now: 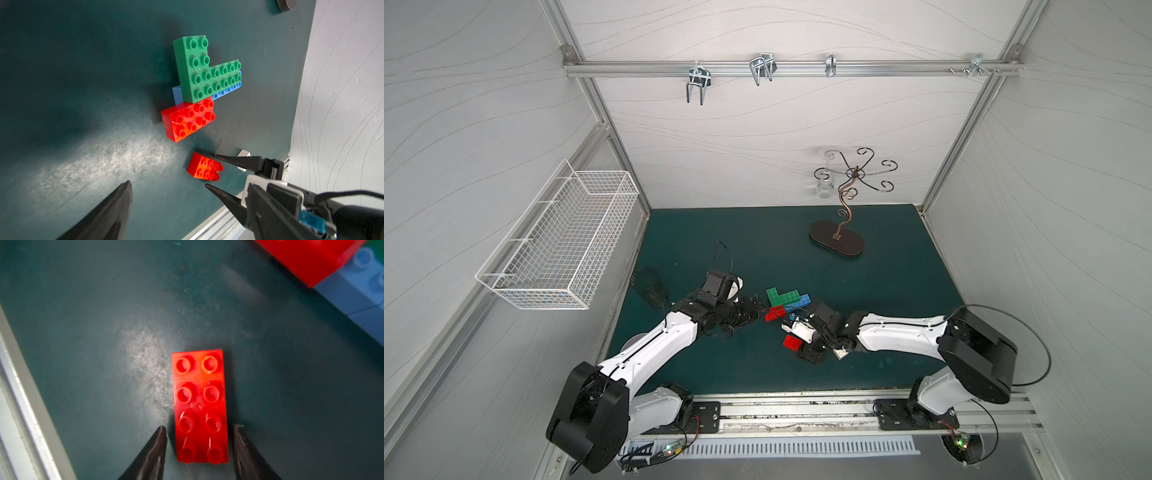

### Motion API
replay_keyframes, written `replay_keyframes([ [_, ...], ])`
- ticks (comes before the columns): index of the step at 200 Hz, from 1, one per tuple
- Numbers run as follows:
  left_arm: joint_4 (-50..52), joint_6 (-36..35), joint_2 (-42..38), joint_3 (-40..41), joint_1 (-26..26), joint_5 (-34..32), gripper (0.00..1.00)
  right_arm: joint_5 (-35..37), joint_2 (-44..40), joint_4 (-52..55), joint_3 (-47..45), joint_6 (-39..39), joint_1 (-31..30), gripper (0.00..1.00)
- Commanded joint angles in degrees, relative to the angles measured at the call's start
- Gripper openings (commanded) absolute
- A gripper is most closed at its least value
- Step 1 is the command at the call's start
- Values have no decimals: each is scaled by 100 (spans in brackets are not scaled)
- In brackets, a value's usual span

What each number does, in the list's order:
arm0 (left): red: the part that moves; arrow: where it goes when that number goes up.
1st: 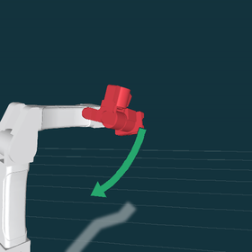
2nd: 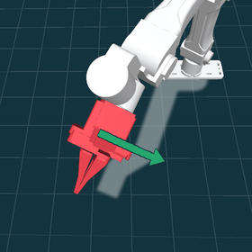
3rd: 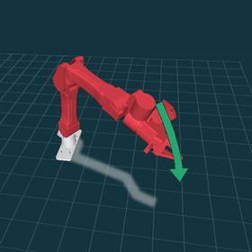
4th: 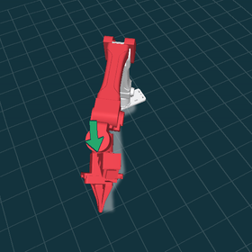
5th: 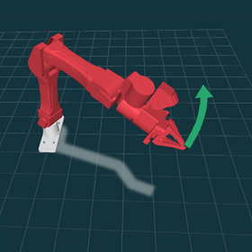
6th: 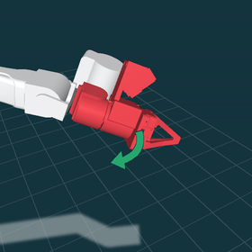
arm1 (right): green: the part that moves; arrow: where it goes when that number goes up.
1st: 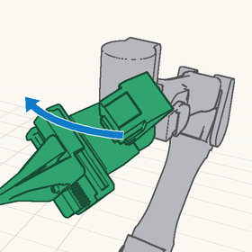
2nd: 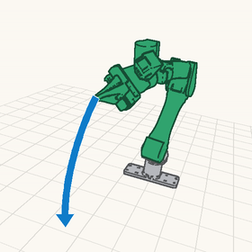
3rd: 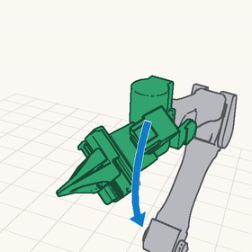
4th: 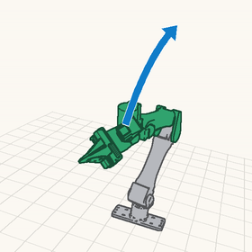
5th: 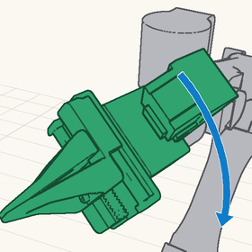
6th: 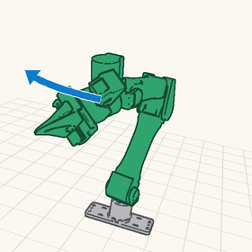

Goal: Assemble a small pinwheel with lego
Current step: Pick up the lego brick from the center of the board.

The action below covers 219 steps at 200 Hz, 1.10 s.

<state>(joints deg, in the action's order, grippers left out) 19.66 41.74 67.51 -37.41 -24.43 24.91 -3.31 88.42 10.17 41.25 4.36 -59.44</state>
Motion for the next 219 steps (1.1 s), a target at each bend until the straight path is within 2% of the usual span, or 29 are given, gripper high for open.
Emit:
replay_keyframes([
  [1, -320, 220, -3, 48, 34, 95, 90, 347, 74, -113, -81, -82, -67, 46],
  [83, -489, 233, 113, 141, 61, 158, 90, 343, -183, -471, -460, -253, -103, 37],
  [139, -643, 309, 253, 181, 61, 252, 91, 287, -194, -538, -534, -351, -86, 46],
  [219, -713, 322, 301, 199, 61, 267, 91, 297, -387, -625, -682, -295, -85, 41],
])
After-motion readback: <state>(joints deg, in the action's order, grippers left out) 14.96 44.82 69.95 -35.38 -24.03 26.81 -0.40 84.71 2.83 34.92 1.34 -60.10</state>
